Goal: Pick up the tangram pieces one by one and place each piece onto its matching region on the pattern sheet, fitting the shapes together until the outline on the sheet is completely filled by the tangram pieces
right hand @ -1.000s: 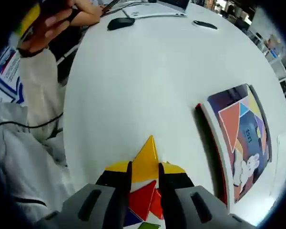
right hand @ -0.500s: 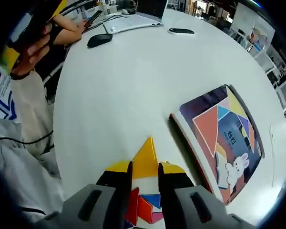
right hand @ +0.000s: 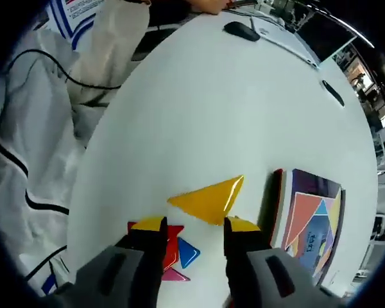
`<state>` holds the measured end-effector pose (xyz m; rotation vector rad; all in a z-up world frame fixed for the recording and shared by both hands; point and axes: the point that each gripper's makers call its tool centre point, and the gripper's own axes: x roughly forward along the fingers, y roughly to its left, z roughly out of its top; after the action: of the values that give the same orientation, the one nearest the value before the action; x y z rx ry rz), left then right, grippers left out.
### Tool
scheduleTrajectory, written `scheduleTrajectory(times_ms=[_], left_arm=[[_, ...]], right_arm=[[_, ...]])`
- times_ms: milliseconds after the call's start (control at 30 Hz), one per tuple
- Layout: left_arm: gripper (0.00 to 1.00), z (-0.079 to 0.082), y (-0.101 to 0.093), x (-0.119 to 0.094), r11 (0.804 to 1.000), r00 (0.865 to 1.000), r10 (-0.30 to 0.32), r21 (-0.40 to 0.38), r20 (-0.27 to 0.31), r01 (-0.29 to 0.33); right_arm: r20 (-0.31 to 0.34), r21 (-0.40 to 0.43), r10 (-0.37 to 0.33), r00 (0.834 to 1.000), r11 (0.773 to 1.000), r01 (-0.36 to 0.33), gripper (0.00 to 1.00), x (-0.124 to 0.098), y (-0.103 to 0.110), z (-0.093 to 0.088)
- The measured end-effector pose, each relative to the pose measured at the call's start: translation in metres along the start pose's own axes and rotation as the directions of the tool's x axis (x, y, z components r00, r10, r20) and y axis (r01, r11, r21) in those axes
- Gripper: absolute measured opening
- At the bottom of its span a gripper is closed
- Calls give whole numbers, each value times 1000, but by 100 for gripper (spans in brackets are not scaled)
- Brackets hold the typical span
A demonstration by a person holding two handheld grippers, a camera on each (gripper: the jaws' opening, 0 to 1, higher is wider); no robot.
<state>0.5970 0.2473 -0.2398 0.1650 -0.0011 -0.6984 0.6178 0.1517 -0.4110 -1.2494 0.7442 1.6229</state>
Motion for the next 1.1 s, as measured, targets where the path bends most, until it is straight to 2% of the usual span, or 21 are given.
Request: scheduleTrajectory(times_ms=[133,167,267,400,467,567,633,700,733,800,833,967,1033,1100], left_arm=[[30,-1,0,1,1000,1000,-4,1,-2,4],[30,-1,-1,1,1000,1000,-5,1,-3,5],[30,0,-2,2,1000,1000,-8,3,-2,8],[30,1,-2,2,1000,1000,-12,5,-1,12],[30,1,-2,3,1000,1000,-12,5,-2,12],[30,-1,-3,4,1000,1000,-14,7,-8,14],[30,-1,-3,3,1000,1000,-15,8,-8,15],[30,0,-3,2,1000,1000,-14,9,-5,14],[30,0,-3,2,1000,1000,-14,8,-5,14],[30,0,-2,1,1000,1000,-9,8,-4,9],[30,0,-2,-1,1000,1000,-6,8,-4,6],[30,2,0,-3,1000,1000,-1,7,4,1],[30,2,0,-2,1000,1000,1,6,4,-1],[30,1,0,-1,1000,1000,-1,6,0,1]], right_arm=[[-1,36,10,1000,999,-9,38,4,-7,-6],[4,61,37,999,997,-37,36,4,-6,-7],[6,97,28,1000,995,-29,36,5,-9,-4],[-48,274,-16,999,961,29,32,6,-4,-3],[-59,296,-21,998,954,38,28,8,-2,2],[-50,274,-10,999,961,24,29,9,10,10],[12,274,45,999,961,-46,27,11,28,25],[32,247,62,998,967,-68,28,12,37,32],[16,212,62,998,975,-64,28,12,39,31],[-29,154,4,1000,988,0,29,8,29,23],[-40,152,-20,999,988,26,29,6,23,20],[2,170,-56,998,984,55,29,-4,14,28],[1,177,-64,998,982,63,30,-2,12,31],[-16,220,-62,998,973,64,30,6,12,32]])
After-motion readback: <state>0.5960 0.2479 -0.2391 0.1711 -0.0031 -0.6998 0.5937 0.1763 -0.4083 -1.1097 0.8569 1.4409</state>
